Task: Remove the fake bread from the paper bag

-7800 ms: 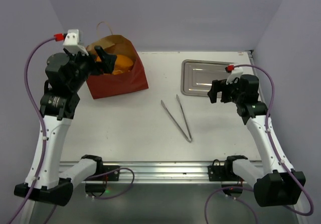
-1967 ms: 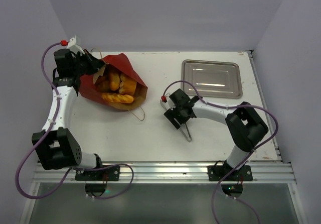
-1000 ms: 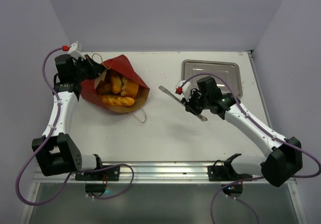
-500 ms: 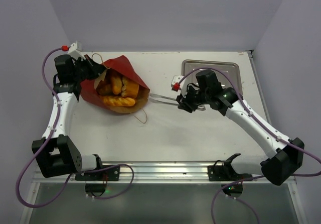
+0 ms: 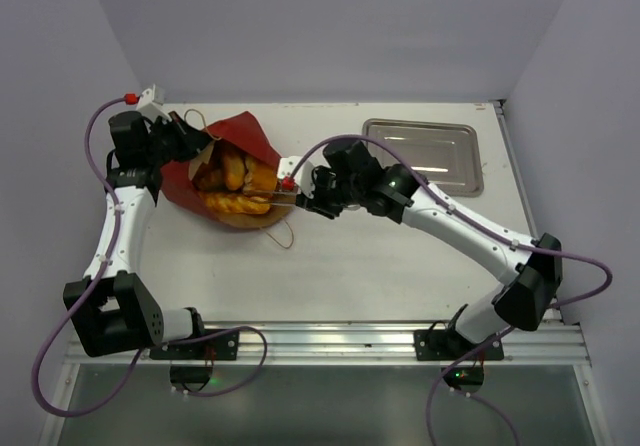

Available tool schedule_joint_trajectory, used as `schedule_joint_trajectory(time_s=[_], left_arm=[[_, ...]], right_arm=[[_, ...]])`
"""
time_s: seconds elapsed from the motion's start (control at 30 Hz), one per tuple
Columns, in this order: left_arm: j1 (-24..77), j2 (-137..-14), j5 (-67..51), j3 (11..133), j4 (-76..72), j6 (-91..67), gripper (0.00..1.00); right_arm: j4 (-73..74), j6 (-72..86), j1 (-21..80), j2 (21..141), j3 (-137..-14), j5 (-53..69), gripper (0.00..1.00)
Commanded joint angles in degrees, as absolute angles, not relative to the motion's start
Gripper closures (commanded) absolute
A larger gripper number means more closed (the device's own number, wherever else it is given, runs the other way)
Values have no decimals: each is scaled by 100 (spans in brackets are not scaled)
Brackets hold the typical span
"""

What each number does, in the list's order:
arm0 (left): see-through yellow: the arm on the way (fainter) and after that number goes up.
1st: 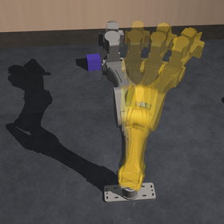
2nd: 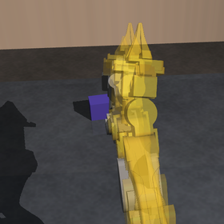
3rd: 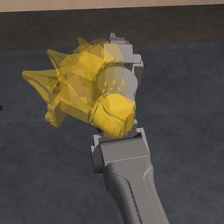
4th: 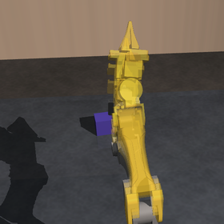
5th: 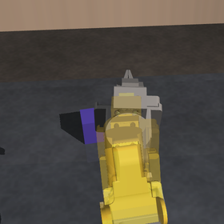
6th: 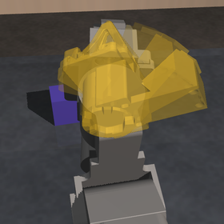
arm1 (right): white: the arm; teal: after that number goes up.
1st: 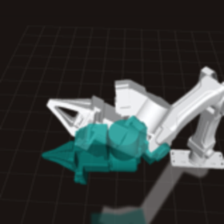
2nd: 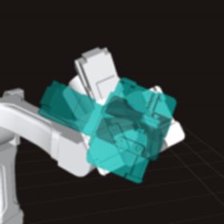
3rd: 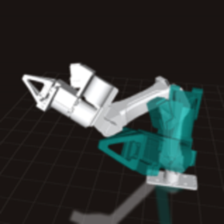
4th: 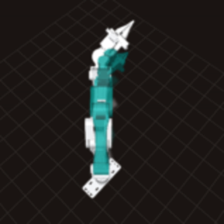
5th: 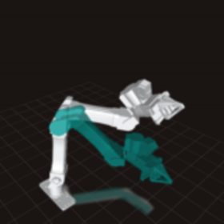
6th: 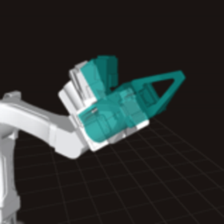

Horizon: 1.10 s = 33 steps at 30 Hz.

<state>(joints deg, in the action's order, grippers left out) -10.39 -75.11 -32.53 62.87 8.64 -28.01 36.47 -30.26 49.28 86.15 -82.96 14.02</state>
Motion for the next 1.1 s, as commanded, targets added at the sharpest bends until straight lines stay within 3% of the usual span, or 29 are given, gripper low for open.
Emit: schedule_joint_trajectory(time_s=[0.0,0.2,0.7,1.07], left_arm=[[-1046,-7295,-3463,6223,888,-2927,100],[-1046,-7190,-3349,6161,888,-3067,100],[-1002,-6671,-3296,5591,484,-3638,100],[-976,-6399,-3234,5229,176,-3911,100]], right_arm=[[2963,-2865,5517,8972,-8780,142,65],[2610,-1953,5871,9641,-9289,-1098,65],[2716,412,5880,10063,-9817,-572,66],[2716,756,5897,10503,-10037,-685,63]])
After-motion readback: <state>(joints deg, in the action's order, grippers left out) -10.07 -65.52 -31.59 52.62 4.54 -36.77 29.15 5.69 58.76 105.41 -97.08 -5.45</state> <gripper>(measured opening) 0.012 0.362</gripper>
